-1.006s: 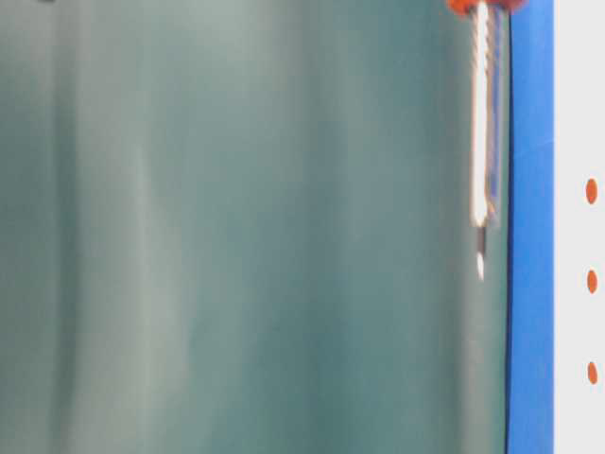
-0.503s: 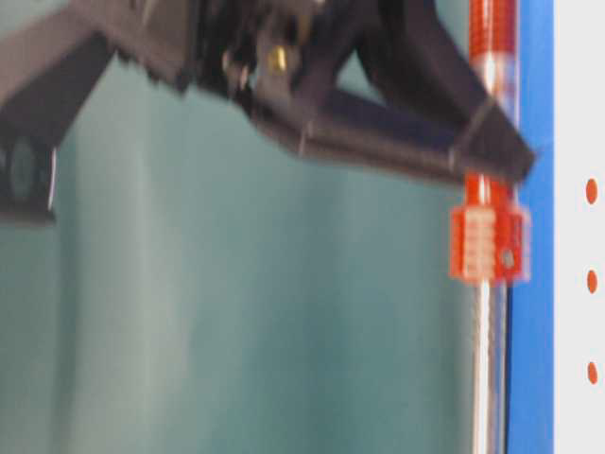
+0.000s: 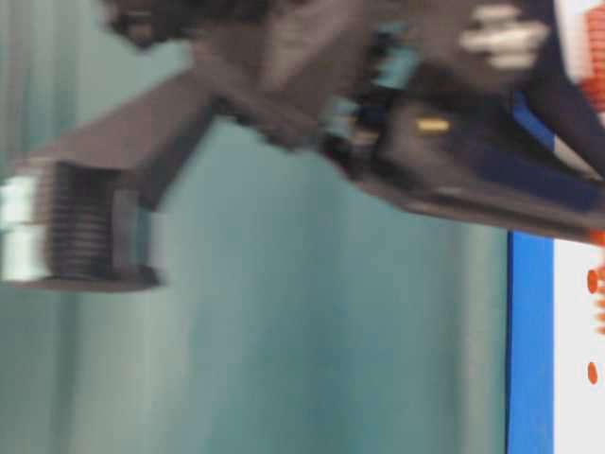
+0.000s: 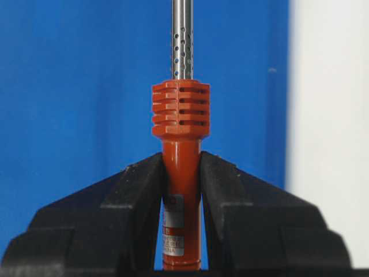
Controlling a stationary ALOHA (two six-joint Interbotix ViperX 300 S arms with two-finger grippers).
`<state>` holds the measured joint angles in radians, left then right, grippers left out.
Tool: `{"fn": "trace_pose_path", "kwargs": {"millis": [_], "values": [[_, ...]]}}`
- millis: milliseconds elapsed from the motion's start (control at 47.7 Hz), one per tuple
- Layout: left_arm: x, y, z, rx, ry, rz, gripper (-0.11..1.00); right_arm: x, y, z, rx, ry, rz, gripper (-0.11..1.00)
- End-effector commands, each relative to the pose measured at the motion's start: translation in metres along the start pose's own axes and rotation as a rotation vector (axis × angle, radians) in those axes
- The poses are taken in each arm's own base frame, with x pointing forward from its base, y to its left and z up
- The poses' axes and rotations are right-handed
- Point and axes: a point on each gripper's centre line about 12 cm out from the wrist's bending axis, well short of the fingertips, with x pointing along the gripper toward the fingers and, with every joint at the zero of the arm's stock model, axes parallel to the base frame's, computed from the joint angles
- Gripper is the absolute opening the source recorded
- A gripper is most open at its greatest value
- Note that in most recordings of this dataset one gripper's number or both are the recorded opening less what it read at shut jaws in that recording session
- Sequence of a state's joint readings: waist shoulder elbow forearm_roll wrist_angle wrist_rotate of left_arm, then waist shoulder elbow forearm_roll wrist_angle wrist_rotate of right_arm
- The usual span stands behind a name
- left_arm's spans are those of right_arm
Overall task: Touch the tip of the soldering iron to the mark.
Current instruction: 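Lift the iron and carry it back down to the blue surface, then open the right gripper to release the soldering iron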
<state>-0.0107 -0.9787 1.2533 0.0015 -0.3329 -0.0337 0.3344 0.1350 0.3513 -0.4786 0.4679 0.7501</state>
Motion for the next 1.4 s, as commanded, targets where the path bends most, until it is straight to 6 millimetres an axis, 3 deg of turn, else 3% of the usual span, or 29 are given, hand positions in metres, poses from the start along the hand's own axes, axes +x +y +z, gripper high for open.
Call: {"fn": "trace_pose_path", "kwargs": {"millis": [0, 231, 482, 1153, 1236, 1383], "values": [[0.001, 0.0, 0.004, -0.002, -0.014, -0.002, 0.0, 0.006, 0.002, 0.001, 0.012, -0.04, 0.047, 0.06], [0.001, 0.0, 0.004, -0.002, -0.012, -0.002, 0.0, 0.047, 0.004, -0.019, 0.031, -0.055, 0.132, 0.06], [0.001, 0.0, 0.003, -0.002, -0.011, -0.002, 0.0, 0.072, -0.003, -0.035, 0.036, -0.013, 0.121, 0.06], [0.001, 0.0, 0.003, -0.003, -0.009, -0.002, 0.0, 0.076, -0.002, -0.036, 0.086, -0.02, 0.142, 0.07], [0.002, 0.0, 0.003, -0.003, -0.008, -0.002, 0.0, 0.076, -0.002, -0.035, 0.089, -0.019, 0.141, 0.2], [0.002, 0.0, 0.004, -0.002, -0.009, -0.002, 0.0, 0.076, -0.002, -0.033, 0.088, -0.019, 0.136, 0.62]]}}
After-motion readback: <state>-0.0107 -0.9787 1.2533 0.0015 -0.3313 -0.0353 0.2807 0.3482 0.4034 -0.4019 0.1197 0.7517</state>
